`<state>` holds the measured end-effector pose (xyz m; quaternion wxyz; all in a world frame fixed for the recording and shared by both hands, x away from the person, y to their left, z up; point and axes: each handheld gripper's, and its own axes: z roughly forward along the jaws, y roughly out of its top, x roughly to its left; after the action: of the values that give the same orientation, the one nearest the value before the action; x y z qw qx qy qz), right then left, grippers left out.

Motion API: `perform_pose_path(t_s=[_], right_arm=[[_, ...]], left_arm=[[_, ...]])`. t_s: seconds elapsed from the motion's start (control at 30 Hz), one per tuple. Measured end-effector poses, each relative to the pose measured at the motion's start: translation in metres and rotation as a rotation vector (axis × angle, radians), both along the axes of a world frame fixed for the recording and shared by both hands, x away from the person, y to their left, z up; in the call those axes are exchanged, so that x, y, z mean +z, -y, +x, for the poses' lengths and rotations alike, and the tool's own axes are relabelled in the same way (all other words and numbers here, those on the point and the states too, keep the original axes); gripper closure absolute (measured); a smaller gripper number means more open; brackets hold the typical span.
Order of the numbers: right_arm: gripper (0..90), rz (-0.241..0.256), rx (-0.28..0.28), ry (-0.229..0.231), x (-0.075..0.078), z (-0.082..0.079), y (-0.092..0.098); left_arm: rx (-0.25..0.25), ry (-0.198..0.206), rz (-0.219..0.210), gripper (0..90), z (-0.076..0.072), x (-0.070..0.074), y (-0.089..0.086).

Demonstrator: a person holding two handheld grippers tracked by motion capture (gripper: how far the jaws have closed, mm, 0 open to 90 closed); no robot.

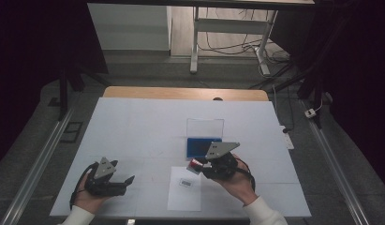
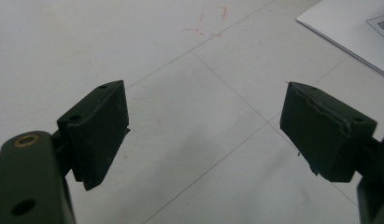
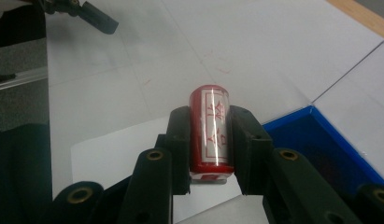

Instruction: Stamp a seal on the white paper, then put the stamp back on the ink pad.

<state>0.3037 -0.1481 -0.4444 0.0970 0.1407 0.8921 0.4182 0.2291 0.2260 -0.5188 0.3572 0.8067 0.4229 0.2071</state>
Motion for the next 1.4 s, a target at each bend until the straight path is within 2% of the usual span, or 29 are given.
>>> perform_pose_path(t_s=[0.3,0.53,0.67,0.83,1.0,1.1,1.4], right_arm=[[69.6,0.027,-0.036,0.021,0.009,0.003,0.009],[69.6,0.030,-0.063,0.025,0.012,0.011,0.013],[69.6,0.033,-0.082,0.024,0.011,0.019,0.015],[69.7,0.006,-0.127,0.038,0.007,0.031,0.017],[69.6,0.015,-0.154,0.035,0.005,0.043,0.016],[69.6,-0.009,-0.176,0.052,0.005,0.048,0.017],[69.6,-0.019,-0.222,0.056,0.000,0.066,0.023]], left_arm=[[0.003,0.004,0.000,16.0,0.000,0.000,0.000],[-0.002,0.003,0.005,16.0,0.000,0.000,0.001],[-0.001,0.003,0.004,16.0,0.000,0.000,0.001],[-0.002,0.002,0.005,16.0,0.000,-0.001,0.001],[-0.004,0.001,0.004,16.0,0.000,-0.001,0.001],[-0.005,0.000,0.005,16.1,0.000,-0.001,0.001],[-0.005,-0.002,0.012,16.0,0.001,-0.001,0.003]])
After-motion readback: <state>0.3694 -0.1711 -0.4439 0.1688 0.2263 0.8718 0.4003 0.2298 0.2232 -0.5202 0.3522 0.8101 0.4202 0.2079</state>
